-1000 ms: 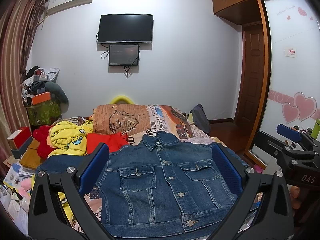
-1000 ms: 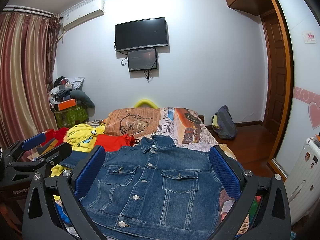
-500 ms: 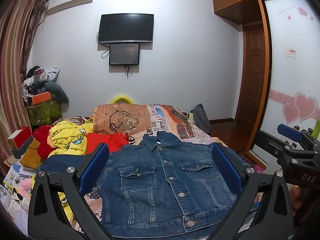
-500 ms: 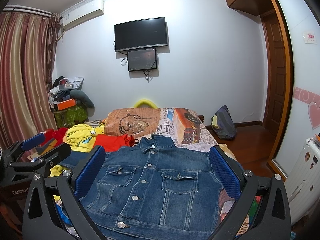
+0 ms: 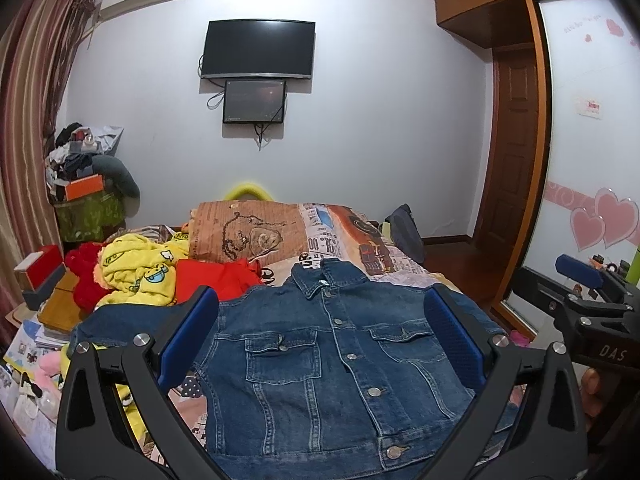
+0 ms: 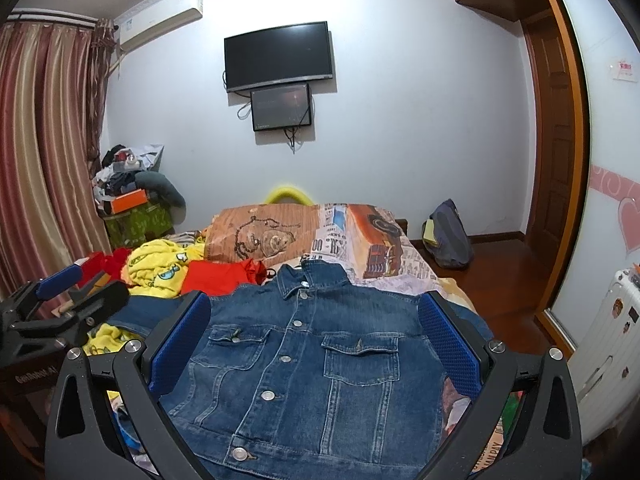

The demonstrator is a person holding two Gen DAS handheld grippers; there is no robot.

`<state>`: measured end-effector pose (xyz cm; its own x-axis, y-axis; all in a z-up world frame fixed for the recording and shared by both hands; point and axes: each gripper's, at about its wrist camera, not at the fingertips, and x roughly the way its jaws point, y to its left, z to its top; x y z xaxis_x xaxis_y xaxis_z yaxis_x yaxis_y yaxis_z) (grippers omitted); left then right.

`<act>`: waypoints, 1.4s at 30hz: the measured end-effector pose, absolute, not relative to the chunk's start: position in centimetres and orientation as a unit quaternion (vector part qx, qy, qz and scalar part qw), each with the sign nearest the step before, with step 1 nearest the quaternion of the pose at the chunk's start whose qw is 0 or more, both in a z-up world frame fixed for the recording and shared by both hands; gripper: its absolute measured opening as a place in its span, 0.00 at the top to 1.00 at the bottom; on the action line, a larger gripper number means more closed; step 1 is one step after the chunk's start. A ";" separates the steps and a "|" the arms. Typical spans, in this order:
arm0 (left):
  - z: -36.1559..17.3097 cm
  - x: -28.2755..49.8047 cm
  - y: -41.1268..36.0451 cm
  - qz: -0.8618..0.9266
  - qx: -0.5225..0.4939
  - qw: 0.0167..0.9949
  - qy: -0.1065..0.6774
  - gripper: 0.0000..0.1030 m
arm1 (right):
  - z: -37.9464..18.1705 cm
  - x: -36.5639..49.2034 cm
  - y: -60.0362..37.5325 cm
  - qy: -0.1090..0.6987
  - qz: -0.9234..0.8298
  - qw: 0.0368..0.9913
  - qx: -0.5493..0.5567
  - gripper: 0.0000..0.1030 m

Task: Fold large clothes

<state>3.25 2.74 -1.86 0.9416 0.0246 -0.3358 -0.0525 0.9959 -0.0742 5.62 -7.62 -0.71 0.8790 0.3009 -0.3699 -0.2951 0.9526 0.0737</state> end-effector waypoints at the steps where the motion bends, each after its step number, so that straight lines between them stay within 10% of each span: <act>1: -1.9 3.6 3.1 0.021 -0.043 0.984 0.170 0.00 | -0.8 5.9 -7.5 0.195 0.153 0.969 0.006 0.00; 18: -4.7 12.8 22.1 0.173 -0.116 0.952 0.226 0.00 | -2.6 15.3 -5.3 0.226 0.142 0.964 -0.011 0.00; 31: -18.7 14.2 40.5 0.205 -0.334 0.843 0.368 0.00 | -9.2 23.0 -2.1 0.351 0.169 0.920 -0.041 0.00; 42: -26.2 13.3 49.1 0.233 -0.449 0.786 0.355 0.20 | -13.5 26.5 -1.8 0.440 0.156 0.884 -0.036 0.00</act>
